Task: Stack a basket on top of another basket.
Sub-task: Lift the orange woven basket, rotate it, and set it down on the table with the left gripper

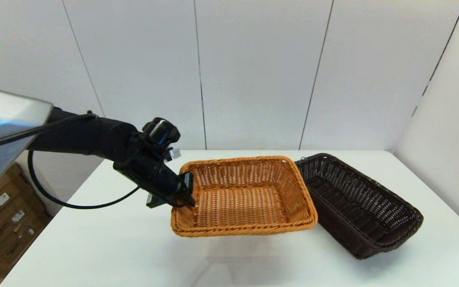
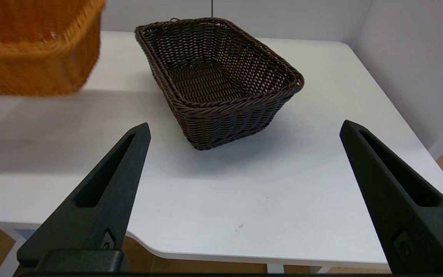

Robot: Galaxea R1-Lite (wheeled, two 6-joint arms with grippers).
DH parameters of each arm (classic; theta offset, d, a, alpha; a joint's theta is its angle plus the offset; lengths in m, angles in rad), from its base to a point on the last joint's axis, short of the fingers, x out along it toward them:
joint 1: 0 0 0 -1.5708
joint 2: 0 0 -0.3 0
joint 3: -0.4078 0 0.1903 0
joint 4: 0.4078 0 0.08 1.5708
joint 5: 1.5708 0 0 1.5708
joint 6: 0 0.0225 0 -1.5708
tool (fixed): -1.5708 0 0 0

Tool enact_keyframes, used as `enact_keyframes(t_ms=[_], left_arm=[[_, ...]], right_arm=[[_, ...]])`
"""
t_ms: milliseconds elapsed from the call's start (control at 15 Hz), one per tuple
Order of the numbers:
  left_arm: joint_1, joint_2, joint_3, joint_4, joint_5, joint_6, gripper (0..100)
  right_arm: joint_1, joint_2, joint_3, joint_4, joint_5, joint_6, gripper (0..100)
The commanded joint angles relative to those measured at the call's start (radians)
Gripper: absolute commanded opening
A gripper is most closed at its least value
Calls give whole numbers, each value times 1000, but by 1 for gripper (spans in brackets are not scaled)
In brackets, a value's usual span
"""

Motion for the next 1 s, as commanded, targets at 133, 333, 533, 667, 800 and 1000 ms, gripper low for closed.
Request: enact_keyframes(t_ms=[133,333,533,667,800,1000], left_arm=[[-20,105,-16,4,1,27,0],[-20,132,-28,4,3,37,0],[-22,140,-30,4,1,37,0],[-26,151,-42,2,3,33,0],[-26,151,-57,10,3,26,0],[-26,149,-59,19,3,24,0]], right_arm=[[0,1,0,1,0,-1,100],[0,1,0,1,2,-1,100],[0,1,0,-1,0,-1,100],[0,1,0,1,0,-1,100],[0,1,0,1,2,-1,100],[0,1,0,1,2,-1,100]])
